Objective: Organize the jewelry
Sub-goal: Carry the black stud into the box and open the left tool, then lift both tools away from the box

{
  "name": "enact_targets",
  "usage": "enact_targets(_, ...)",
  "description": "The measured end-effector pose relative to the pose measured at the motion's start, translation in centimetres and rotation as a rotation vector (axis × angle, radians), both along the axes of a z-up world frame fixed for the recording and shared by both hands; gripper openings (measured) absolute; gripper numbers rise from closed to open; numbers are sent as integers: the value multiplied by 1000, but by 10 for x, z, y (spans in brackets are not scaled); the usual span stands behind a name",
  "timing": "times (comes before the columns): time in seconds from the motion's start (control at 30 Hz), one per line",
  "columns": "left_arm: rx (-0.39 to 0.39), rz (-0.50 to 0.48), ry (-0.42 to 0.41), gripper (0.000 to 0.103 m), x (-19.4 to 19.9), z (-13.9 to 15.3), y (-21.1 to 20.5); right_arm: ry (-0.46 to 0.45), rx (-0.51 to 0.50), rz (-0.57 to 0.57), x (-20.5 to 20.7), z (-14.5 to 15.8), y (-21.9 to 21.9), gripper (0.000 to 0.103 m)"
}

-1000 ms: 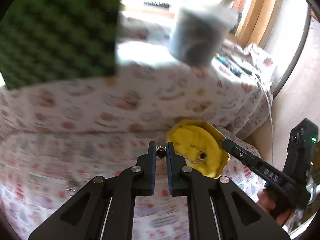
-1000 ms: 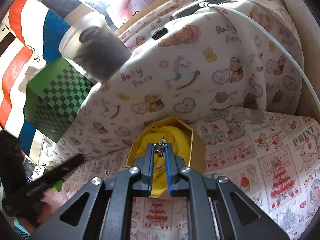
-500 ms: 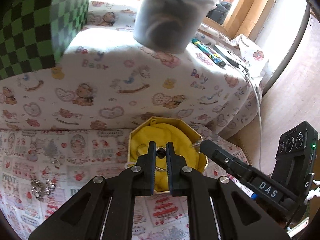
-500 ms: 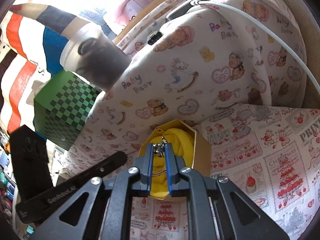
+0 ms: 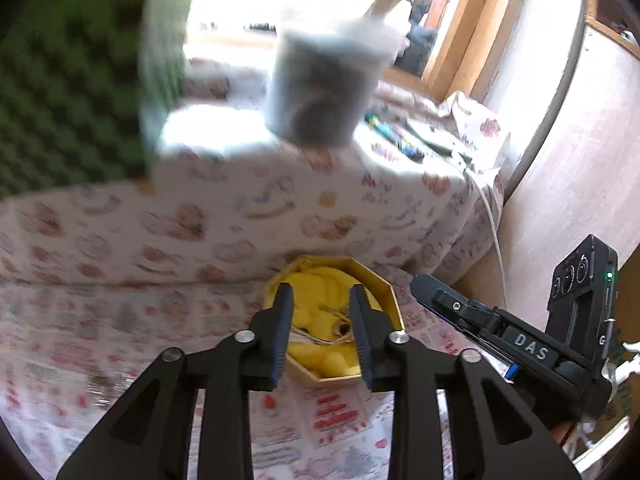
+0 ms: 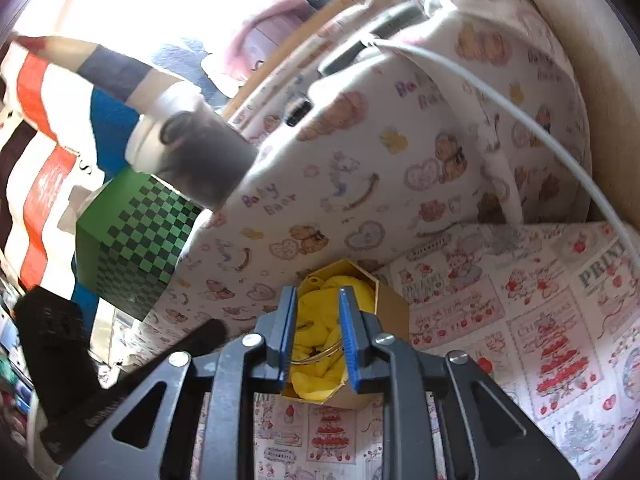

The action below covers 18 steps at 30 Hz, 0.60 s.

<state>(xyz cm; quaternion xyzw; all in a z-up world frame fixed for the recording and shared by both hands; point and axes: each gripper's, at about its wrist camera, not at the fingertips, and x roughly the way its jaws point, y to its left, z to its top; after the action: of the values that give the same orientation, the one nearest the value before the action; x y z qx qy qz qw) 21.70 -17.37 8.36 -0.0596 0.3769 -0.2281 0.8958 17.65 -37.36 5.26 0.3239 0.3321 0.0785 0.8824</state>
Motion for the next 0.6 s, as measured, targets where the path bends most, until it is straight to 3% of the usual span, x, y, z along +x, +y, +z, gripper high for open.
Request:
enact_targets(0.1, 63, 44, -117, 48, -23, 21, 17, -22, -52, 22, -2, 8, 13, 26)
enact_targets(0.17, 116, 88, -194, 76, -38, 34, 30, -33, -87, 46, -3, 11, 25, 27)
enact_targets(0.23, 171, 140, -263, 91, -51, 42, 42, -43, -124, 71, -4, 14, 38, 27)
enact_targets(0.3, 203, 171, -320, 91, -64, 47, 54, -55, -167, 98, -5, 16, 51, 30)
enact_targets(0.4, 222, 181, -341, 95, -76, 47, 72, -72, -224, 127, -7, 17, 68, 35)
enact_targets(0.47, 202, 209, -334, 101, -80, 41, 85, -75, -265, 142, -7, 16, 79, 36)
enact_targets(0.6, 168, 249, -282, 101, -77, 14, 109, -56, -310, 155, -5, 8, 93, 36)
